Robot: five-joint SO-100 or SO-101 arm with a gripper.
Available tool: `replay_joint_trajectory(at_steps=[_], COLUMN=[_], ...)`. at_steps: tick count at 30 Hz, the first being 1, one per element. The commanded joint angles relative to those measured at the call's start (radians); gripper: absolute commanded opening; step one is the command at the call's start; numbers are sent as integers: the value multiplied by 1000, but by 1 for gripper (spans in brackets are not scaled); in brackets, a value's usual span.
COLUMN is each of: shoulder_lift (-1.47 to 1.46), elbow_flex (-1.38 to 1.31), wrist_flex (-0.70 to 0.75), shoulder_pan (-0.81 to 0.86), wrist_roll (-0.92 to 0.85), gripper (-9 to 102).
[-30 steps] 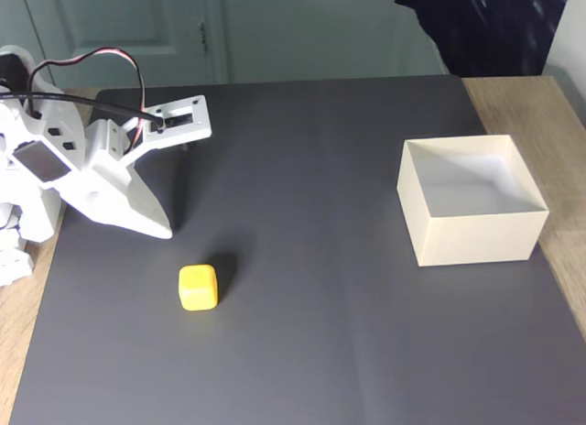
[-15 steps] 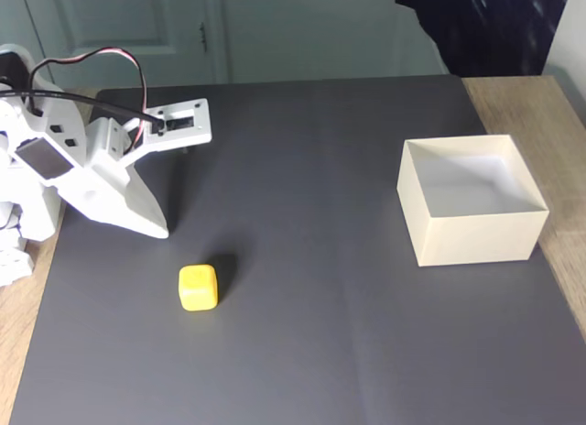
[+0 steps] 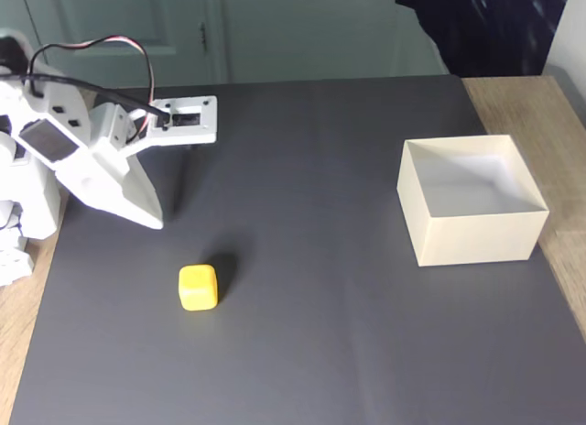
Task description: Grasp a cube block and put it in the white box.
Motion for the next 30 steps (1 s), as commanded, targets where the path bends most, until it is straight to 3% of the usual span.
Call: replay_joint_trajectory(at_steps=[1, 7, 19, 30], shoulder_lift=[-166, -460, -730, -816], elbow_flex=[-173, -414, -667, -666], wrist_flex=[-14, -18, -92, -166], shoulder_pan=[20, 129, 337, 497], wrist_roll=[48, 189, 273, 314], gripper=[0, 0, 0, 0])
